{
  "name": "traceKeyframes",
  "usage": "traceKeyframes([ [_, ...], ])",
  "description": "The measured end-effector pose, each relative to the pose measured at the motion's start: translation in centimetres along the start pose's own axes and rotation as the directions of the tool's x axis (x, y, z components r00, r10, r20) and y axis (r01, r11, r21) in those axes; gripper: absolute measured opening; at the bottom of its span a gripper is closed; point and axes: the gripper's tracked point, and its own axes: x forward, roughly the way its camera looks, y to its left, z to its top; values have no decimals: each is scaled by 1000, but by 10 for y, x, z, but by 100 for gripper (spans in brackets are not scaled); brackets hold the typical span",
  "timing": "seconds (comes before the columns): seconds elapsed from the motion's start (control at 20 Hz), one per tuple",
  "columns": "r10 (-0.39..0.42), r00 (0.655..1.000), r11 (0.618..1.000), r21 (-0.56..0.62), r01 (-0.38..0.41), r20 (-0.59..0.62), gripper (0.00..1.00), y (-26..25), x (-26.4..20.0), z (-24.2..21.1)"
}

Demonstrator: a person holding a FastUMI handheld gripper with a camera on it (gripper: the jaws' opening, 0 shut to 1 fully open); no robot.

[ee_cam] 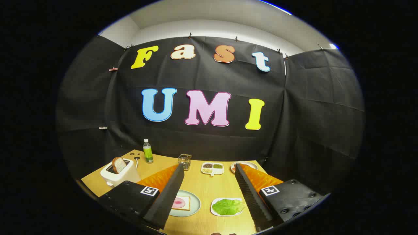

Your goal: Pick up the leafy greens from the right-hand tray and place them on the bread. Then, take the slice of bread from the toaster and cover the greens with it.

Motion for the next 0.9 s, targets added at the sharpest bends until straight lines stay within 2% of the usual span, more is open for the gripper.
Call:
traceKeyframes([
  [0.55, -21, 1000, 1000, 22, 21, -11, 97, -16, -3, -8],
  [0.9, -1, 999, 999, 36, 2, -36, 97, -36, 5, -17],
])
